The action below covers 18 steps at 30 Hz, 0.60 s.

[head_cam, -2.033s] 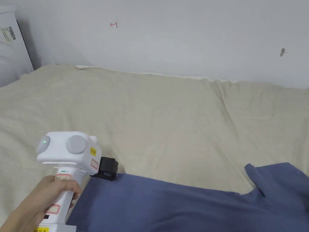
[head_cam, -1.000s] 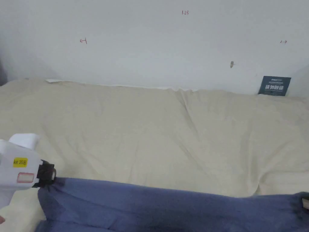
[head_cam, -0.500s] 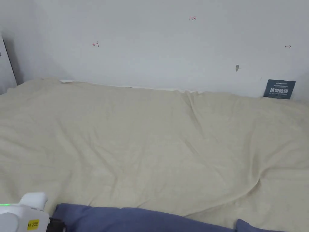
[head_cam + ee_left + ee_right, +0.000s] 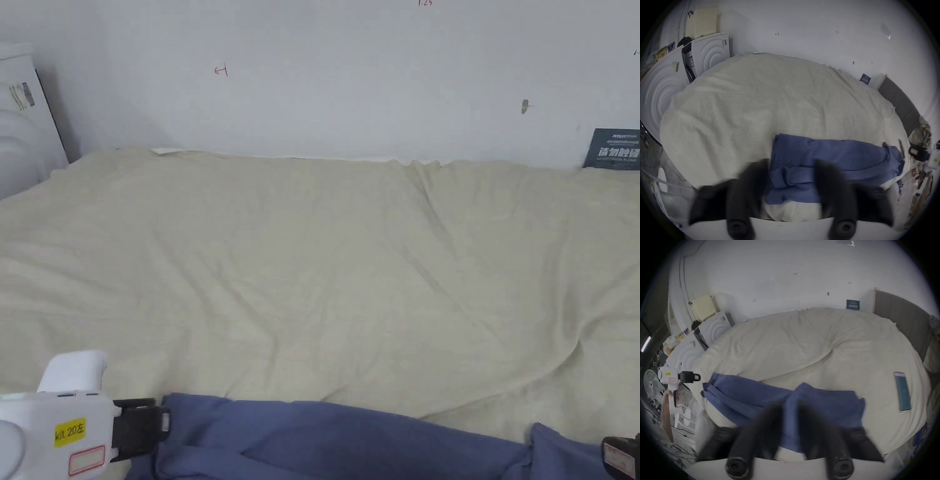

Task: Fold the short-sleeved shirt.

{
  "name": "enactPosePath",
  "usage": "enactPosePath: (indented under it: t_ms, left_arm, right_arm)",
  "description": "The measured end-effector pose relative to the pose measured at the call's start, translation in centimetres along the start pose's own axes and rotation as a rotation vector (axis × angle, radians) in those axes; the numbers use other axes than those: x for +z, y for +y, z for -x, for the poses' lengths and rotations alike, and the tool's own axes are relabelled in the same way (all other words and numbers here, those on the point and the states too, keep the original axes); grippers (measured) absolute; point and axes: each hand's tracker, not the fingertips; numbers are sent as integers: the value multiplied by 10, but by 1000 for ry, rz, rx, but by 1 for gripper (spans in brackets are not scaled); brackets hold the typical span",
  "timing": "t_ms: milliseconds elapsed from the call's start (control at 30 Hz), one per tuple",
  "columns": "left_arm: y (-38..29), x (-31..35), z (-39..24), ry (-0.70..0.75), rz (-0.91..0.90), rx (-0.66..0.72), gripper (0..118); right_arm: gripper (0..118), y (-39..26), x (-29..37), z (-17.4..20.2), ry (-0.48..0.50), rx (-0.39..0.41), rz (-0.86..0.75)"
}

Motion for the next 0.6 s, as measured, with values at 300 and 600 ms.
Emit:
enactPosePath:
  t_ms: [300,600]
  left_arm:
    - [-20,-5,14,-147,60,100,0]
    - [-21,-26,61,-299,94,318,118]
  right_arm:
    - [0,-11,-43,39,127,-54,43]
    - [0,-8,-69,45,120,4,128]
